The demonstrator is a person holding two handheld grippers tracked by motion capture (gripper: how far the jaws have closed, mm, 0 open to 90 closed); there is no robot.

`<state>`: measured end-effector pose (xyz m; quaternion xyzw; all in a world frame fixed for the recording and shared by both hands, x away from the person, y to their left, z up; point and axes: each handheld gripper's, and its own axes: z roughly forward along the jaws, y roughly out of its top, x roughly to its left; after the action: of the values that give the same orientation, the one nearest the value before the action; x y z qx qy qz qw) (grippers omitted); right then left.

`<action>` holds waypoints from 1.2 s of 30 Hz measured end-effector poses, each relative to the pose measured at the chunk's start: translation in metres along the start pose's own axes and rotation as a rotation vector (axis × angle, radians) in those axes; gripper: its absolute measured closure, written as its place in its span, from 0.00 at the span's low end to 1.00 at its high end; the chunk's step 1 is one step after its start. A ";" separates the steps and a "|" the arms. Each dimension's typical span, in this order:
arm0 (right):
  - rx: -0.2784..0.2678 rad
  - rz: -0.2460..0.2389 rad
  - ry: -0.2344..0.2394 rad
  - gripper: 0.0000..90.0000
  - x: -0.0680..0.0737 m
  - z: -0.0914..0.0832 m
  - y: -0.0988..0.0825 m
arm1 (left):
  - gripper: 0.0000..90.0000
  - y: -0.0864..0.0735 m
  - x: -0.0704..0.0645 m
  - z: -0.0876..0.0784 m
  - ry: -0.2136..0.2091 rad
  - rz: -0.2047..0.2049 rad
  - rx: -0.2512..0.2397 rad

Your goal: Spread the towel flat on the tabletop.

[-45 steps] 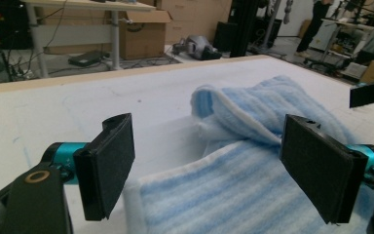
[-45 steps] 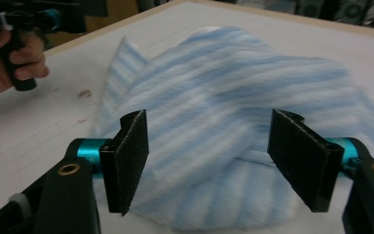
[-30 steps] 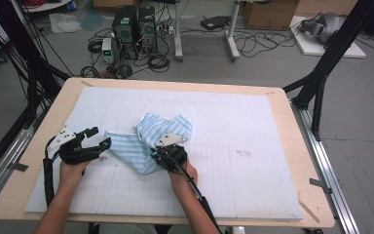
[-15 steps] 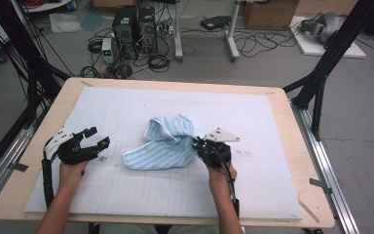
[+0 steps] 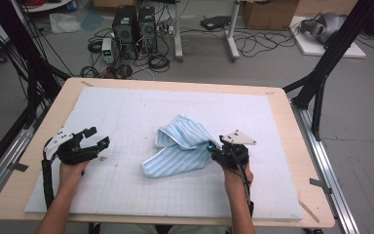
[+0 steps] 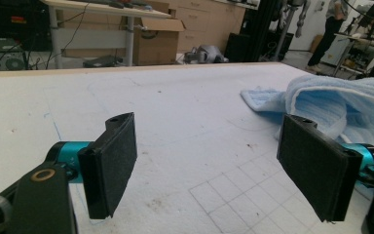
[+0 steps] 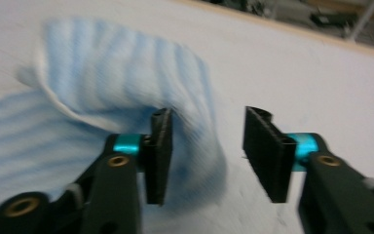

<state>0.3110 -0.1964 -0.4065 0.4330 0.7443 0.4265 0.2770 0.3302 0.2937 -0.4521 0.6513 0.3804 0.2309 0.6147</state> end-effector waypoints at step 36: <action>0.006 0.054 -0.158 0.91 -0.050 0.030 0.055 | 0.28 -0.001 0.000 -0.002 0.014 -0.009 -0.019</action>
<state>0.3808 -0.2144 -0.3712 0.4859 0.7095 0.3960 0.3220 0.3286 0.2944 -0.4526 0.6421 0.3853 0.2363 0.6192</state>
